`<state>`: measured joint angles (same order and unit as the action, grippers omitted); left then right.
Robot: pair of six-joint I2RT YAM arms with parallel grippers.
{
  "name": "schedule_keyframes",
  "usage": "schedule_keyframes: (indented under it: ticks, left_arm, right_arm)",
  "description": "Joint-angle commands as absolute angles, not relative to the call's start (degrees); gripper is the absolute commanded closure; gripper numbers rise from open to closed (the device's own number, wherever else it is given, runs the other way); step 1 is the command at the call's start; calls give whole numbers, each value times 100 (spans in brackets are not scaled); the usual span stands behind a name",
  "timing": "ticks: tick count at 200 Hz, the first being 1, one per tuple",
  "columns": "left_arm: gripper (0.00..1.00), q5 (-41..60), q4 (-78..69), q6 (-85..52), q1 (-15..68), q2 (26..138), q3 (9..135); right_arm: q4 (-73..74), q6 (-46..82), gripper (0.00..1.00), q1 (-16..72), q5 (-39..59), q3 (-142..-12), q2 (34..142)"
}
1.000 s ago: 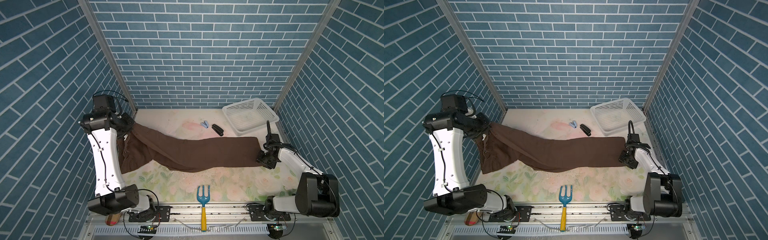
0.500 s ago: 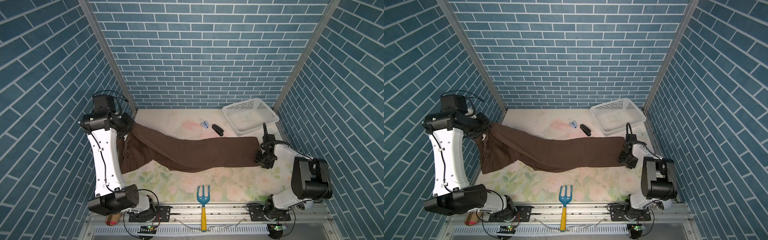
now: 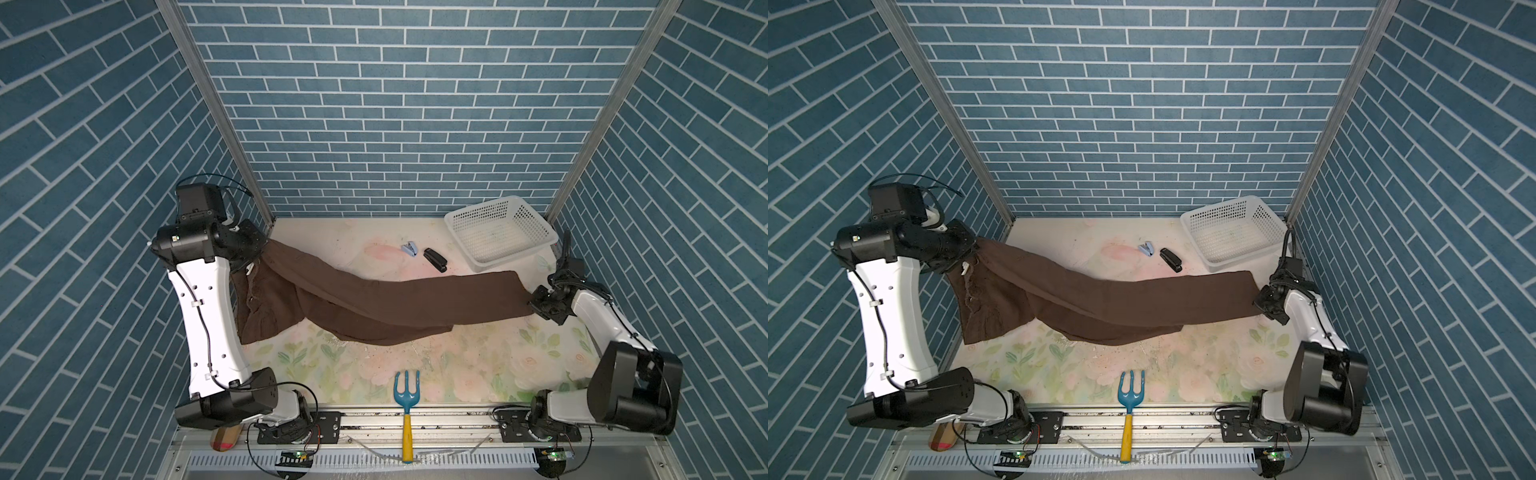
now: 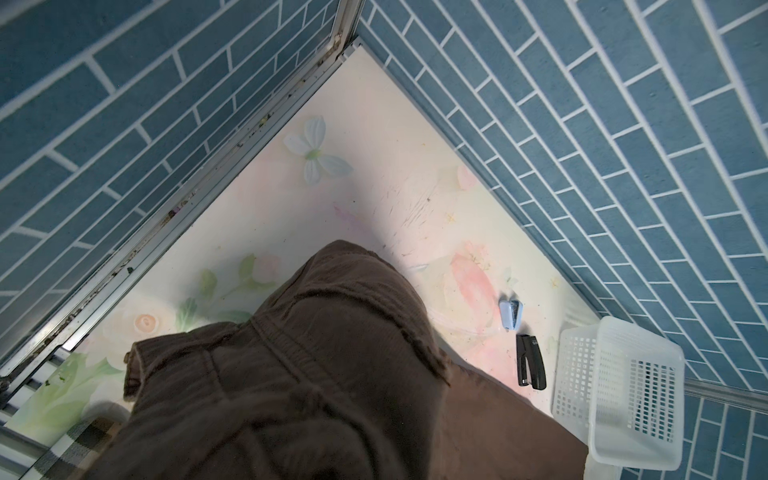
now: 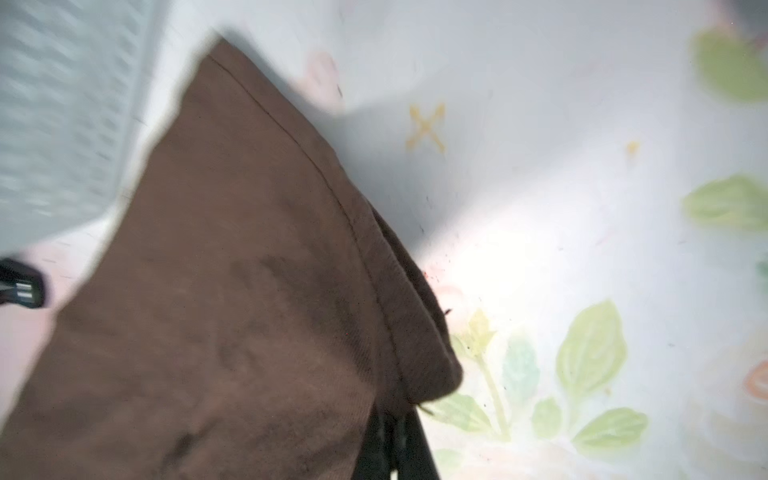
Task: Fold and stack the trousers
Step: 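Lift the waist with the left gripper while the right gripper lifts the hem, then stretch the trousers between both grippers and lay them flat on the table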
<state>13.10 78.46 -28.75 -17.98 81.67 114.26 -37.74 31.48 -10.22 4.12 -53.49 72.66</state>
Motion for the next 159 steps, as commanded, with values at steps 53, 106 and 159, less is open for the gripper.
schedule_keyframes:
  ticks: [53,106,159]
  left_arm:
    - [100,2042,8003,-3215,-1822,6850,11162]
    - [100,1291,8049,-3107,-1818,6906,11489]
    - [100,1171,6927,-3219,-1824,8179,10606]
  right_arm:
    - [-4416,3832,100,-1472,-1400,-6560,4702]
    - [-4057,3463,100,-1485,-2155,-6883,4636]
    - [-3549,3800,100,-1494,-1700,-5871,5517]
